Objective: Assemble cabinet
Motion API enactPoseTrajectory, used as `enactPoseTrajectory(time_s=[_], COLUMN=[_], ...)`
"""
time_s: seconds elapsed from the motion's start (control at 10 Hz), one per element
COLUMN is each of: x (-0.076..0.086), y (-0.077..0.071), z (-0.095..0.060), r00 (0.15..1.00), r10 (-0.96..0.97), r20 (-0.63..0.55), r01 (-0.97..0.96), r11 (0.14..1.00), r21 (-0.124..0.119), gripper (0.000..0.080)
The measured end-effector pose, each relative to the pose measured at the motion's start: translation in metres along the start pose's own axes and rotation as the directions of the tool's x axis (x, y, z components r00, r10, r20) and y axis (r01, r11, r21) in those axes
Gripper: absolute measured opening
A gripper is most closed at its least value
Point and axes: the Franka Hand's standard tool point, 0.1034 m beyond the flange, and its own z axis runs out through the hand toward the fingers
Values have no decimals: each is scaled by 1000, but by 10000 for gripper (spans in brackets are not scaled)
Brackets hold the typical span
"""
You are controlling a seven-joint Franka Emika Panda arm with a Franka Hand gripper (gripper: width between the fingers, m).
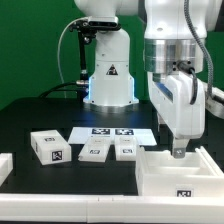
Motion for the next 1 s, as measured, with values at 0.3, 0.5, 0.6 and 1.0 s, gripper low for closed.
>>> enactPoseTrajectory(time_s=[0.3,0.5,0.6,1.0], x=[-1,7,6,9], y=[21,78,89,98], z=[2,4,7,12], r00=[1000,999,1000,999], r10=[-19,-48,-25,-40], r20=[-2,5,6,2], r01=[19,48,25,41], r11=[1000,999,999,999], r21=[4,-16,-30,-25], gripper=[797,797,797,797])
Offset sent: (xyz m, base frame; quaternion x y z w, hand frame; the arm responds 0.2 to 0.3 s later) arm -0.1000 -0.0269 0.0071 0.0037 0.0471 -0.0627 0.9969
